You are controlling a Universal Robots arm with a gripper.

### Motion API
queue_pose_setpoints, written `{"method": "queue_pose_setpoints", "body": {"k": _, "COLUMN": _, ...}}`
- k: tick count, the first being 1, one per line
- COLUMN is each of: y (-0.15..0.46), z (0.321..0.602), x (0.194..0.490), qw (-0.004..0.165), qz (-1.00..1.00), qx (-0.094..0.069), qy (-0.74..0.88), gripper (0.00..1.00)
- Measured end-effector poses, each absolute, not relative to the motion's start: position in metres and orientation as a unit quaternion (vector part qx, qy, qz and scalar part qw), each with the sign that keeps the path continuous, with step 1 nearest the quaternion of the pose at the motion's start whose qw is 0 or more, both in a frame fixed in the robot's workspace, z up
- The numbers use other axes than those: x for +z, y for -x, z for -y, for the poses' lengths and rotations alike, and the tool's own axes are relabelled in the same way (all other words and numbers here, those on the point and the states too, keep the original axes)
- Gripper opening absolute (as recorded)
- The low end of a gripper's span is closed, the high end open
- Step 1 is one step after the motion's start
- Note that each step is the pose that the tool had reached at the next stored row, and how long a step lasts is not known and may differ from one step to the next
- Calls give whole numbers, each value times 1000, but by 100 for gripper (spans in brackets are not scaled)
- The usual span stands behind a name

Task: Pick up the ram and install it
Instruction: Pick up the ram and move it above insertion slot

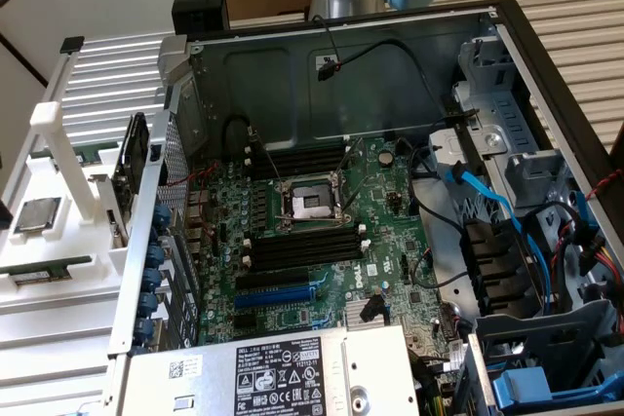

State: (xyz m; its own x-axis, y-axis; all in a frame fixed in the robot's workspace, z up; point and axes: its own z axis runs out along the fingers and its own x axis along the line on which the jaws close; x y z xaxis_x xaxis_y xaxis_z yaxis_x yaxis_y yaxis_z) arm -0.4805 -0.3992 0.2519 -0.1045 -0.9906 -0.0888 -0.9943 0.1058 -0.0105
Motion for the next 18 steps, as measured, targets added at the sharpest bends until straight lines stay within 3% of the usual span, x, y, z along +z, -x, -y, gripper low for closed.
{"method": "queue_pose_setpoints", "body": {"k": 18, "y": 458, "z": 410, "x": 234, "qw": 35, "qz": -745, "qx": 27, "qy": 666, "gripper": 10}}
